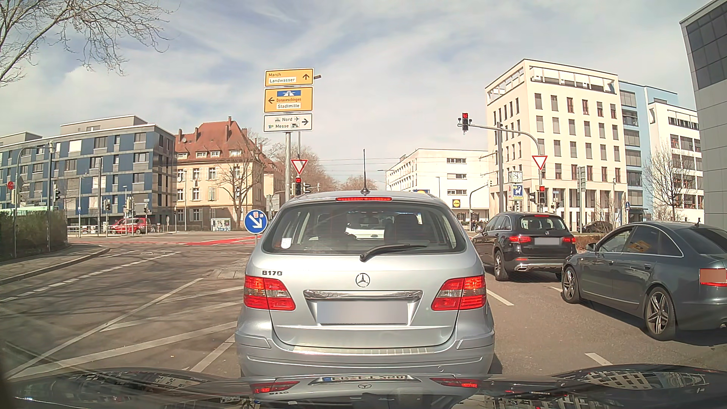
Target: Follow the waypoints while adhering to traffic rules and regulations
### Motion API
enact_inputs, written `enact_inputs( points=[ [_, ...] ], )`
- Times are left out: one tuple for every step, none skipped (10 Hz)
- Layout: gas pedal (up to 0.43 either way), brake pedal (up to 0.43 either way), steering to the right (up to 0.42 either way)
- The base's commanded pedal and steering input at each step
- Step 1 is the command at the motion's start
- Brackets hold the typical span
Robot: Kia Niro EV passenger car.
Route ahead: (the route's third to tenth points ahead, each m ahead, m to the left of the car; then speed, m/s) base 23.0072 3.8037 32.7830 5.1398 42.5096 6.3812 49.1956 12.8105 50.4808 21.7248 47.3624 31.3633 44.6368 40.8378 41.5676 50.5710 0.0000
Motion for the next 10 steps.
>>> enact_inputs(
  points=[
    [0.0,0.305,0.006],
    [0.0,0.299,0.006],
    [0.0,0.305,0.006],
    [0.0,0.299,0.006],
    [0.0,0.305,0.006],
    [0.0,0.305,0.006],
    [0.0,0.299,0.006],
    [0.0,0.299,0.006],
    [0.0,0.305,0.006],
    [0.0,0.305,0.006]
  ],
)
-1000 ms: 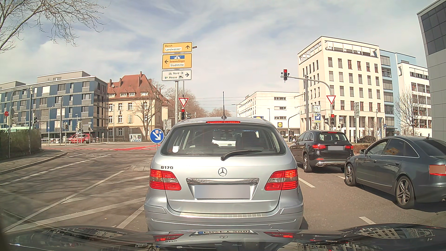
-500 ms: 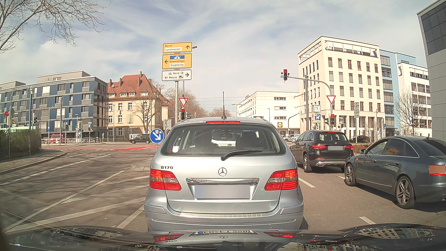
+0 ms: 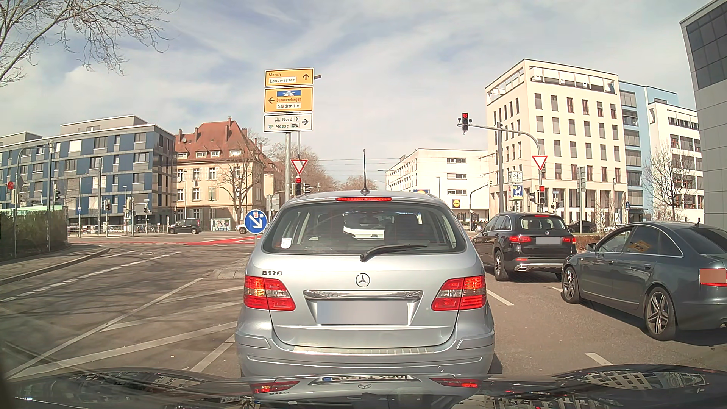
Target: Follow the waypoints while adhering to traffic rules and regulations
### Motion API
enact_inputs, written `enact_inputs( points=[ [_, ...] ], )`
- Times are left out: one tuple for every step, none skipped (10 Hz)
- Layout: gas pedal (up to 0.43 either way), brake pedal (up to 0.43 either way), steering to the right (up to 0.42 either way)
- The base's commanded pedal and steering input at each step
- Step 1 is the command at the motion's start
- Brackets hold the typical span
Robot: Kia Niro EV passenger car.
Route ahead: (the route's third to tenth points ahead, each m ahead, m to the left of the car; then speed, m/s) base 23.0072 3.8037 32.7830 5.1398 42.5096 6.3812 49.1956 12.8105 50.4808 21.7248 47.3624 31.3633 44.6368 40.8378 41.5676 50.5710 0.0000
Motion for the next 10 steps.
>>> enact_inputs(
  points=[
    [0.0,0.305,0.006],
    [0.0,0.305,0.006],
    [0.0,0.305,0.006],
    [0.0,0.305,0.006],
    [0.0,0.305,0.006],
    [0.0,0.305,0.006],
    [0.0,0.299,0.006],
    [0.0,0.305,0.006],
    [0.0,0.305,0.006],
    [0.0,0.305,0.006]
  ],
)
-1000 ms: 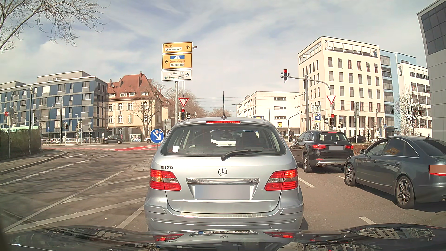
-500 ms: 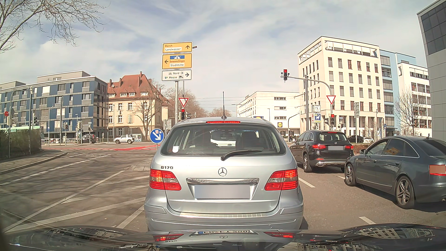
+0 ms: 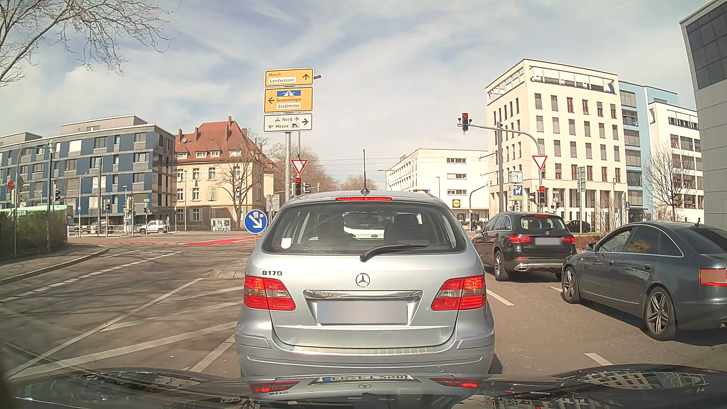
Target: Follow the waypoints while adhering to traffic rules and regulations
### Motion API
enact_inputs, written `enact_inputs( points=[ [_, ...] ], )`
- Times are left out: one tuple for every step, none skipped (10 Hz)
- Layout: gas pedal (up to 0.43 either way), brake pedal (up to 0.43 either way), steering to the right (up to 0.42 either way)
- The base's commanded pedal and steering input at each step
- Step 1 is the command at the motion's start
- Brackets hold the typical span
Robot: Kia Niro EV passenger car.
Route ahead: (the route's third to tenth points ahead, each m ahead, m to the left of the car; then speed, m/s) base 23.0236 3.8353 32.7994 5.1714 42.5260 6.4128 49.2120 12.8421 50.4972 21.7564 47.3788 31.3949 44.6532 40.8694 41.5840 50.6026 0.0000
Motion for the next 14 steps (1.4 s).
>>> enact_inputs(
  points=[
    [0.0,0.305,0.006],
    [0.0,0.305,0.006],
    [0.0,0.305,0.006],
    [0.0,0.305,0.006],
    [0.0,0.299,0.006],
    [0.0,0.305,0.006],
    [0.0,0.305,0.006],
    [0.0,0.305,0.006],
    [0.0,0.305,0.006],
    [0.0,0.305,0.006],
    [0.0,0.305,0.006],
    [0.0,0.305,0.006],
    [0.0,0.305,0.006],
    [0.0,0.305,0.006]
  ],
)
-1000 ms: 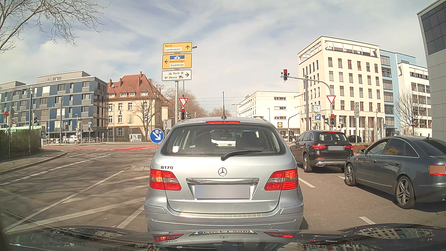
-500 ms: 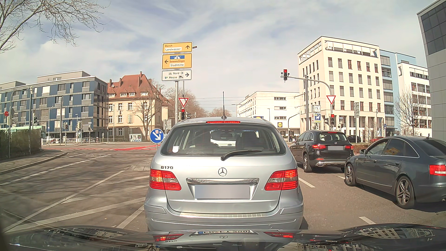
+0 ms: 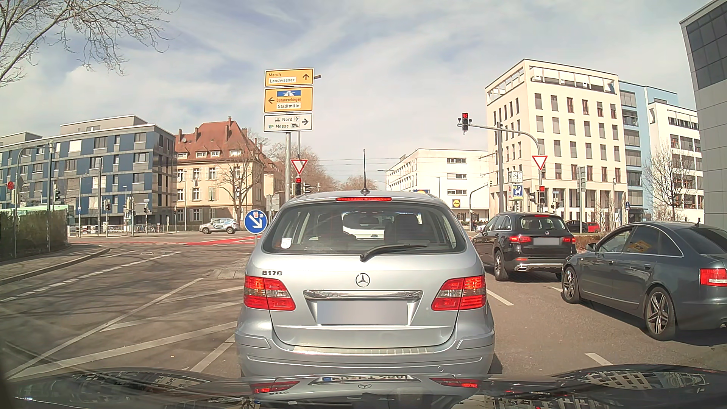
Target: Follow the waypoints while adhering to traffic rules and regulations
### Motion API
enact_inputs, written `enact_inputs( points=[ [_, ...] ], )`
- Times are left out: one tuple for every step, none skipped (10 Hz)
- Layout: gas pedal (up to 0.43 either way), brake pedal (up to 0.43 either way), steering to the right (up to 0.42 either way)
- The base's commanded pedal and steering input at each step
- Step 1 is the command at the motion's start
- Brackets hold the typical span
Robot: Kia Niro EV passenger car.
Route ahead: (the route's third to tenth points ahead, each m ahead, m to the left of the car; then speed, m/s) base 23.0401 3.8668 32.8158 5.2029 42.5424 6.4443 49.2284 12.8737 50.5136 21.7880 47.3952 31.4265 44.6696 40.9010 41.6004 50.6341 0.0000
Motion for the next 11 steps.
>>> enact_inputs(
  points=[
    [0.0,0.305,0.006],
    [0.0,0.305,0.006],
    [0.0,0.305,0.006],
    [0.0,0.299,0.006],
    [0.0,0.305,0.006],
    [0.0,0.305,0.006],
    [0.0,0.299,0.006],
    [0.0,0.299,0.006],
    [0.0,0.305,0.006],
    [0.0,0.305,0.006],
    [0.0,0.305,0.006]
  ],
)
